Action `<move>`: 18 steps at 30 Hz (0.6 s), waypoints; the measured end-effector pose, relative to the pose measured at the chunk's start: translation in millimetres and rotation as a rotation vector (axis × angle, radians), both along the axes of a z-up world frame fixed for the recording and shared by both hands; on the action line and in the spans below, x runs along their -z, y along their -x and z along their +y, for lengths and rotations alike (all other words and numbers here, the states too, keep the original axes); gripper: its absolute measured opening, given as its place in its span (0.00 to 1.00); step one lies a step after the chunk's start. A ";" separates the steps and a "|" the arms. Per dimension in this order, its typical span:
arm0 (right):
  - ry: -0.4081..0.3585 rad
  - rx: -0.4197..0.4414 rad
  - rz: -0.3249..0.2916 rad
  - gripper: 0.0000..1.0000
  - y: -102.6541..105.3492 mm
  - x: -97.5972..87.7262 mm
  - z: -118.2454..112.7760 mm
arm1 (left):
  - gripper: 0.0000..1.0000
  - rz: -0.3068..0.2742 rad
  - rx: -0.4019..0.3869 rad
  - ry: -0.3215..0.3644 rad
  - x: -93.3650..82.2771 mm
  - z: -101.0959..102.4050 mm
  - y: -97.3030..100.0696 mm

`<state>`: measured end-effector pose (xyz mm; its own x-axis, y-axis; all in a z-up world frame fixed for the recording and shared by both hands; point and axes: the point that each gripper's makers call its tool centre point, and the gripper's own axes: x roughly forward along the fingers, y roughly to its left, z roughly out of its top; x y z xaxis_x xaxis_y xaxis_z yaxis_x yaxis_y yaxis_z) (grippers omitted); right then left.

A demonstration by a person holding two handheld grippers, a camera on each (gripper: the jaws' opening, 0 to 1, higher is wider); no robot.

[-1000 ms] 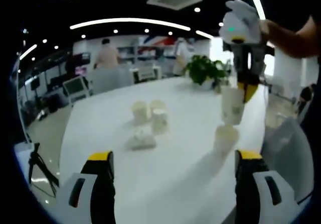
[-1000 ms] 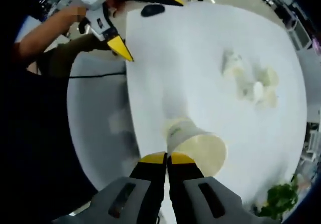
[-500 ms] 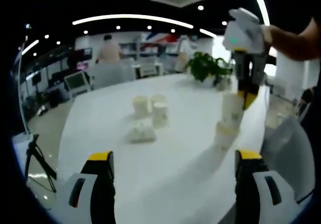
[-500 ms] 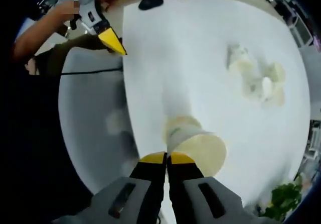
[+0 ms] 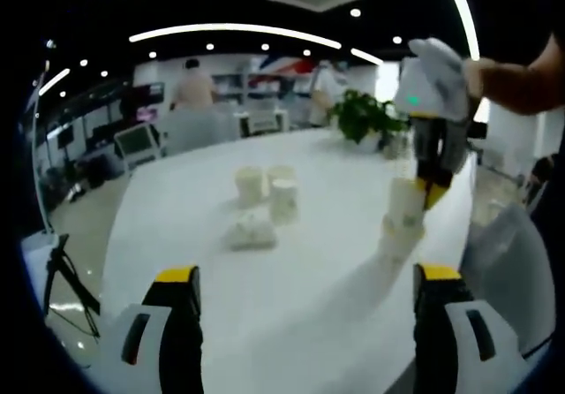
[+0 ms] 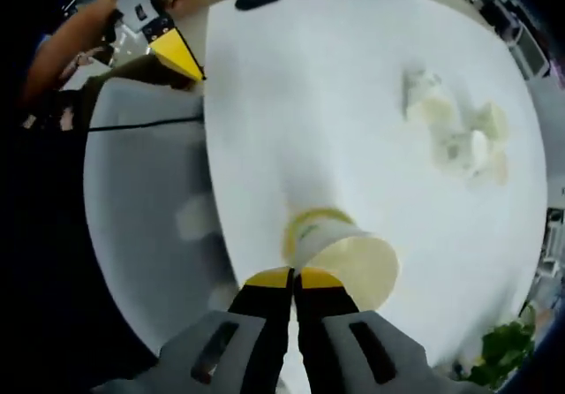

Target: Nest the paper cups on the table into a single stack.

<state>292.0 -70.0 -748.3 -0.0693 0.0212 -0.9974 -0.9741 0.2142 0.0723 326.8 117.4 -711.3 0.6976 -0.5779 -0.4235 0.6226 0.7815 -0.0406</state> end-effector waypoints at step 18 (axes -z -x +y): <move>0.004 0.015 0.010 0.00 0.7 27.4 -0.8 | 0.99 0.005 0.000 -0.012 5.7 1.2 1.0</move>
